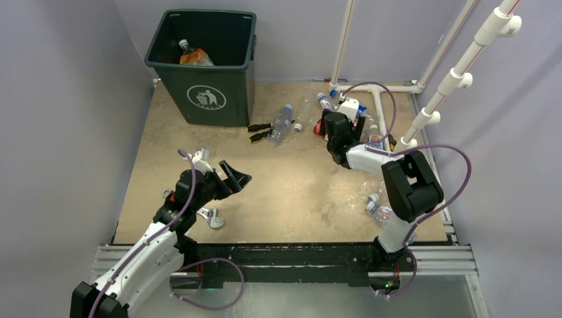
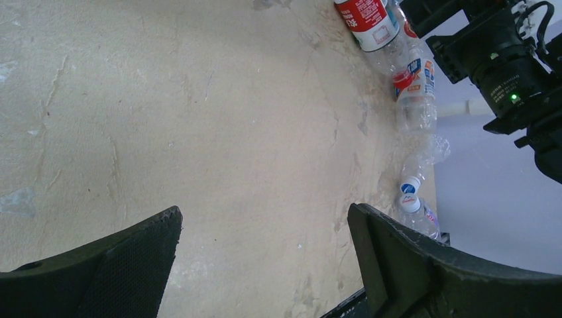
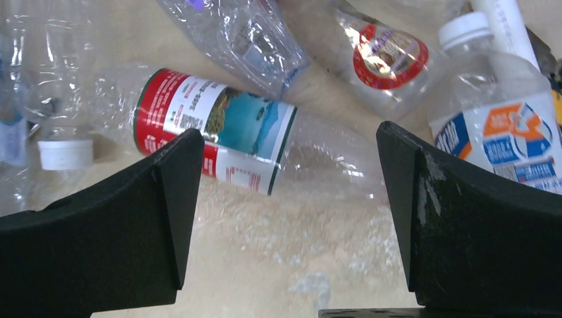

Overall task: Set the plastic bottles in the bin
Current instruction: Pick up the plastic bottle at the center of the board.

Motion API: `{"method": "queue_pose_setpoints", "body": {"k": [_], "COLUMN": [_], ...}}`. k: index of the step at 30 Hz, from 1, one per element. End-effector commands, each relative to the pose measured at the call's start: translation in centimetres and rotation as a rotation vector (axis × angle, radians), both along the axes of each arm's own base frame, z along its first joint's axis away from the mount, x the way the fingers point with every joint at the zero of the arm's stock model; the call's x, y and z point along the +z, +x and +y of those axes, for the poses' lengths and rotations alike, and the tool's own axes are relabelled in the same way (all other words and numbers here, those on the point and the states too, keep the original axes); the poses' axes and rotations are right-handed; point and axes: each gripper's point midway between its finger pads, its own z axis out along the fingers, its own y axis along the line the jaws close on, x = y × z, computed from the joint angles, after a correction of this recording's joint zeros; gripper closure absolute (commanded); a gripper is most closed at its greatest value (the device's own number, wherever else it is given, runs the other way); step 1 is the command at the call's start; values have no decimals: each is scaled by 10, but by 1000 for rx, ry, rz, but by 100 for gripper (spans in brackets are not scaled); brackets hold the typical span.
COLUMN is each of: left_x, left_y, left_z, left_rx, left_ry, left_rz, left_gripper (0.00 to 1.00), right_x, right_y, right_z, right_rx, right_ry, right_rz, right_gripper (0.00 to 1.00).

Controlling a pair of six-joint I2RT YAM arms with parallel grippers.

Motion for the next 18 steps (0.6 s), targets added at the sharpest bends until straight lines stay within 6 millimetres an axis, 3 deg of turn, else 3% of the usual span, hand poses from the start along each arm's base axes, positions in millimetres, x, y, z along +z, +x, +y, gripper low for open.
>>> {"method": "queue_pose_setpoints", "body": {"k": [1,6,11,18], "left_x": [15,14,14,19], "left_y": [6,7,5,-1], "left_z": [-2,-4,-6,-5], "left_rx": [-13,-14,-16,-25], "left_ry": [8,-7,-30,-42], "left_rz": [-53,-50,-51,-63], "left_gripper": [4,4,4,4], "right_x": [8,2,-23,-39], "right_y": [30,37,35,20], "right_z": [10,33,53,53], "right_rx": [95,222,306,287], "right_ry": [-35,-3,41,72], "right_rz": [-26,11,135,202], "right_gripper": [1,1,1,1]}}
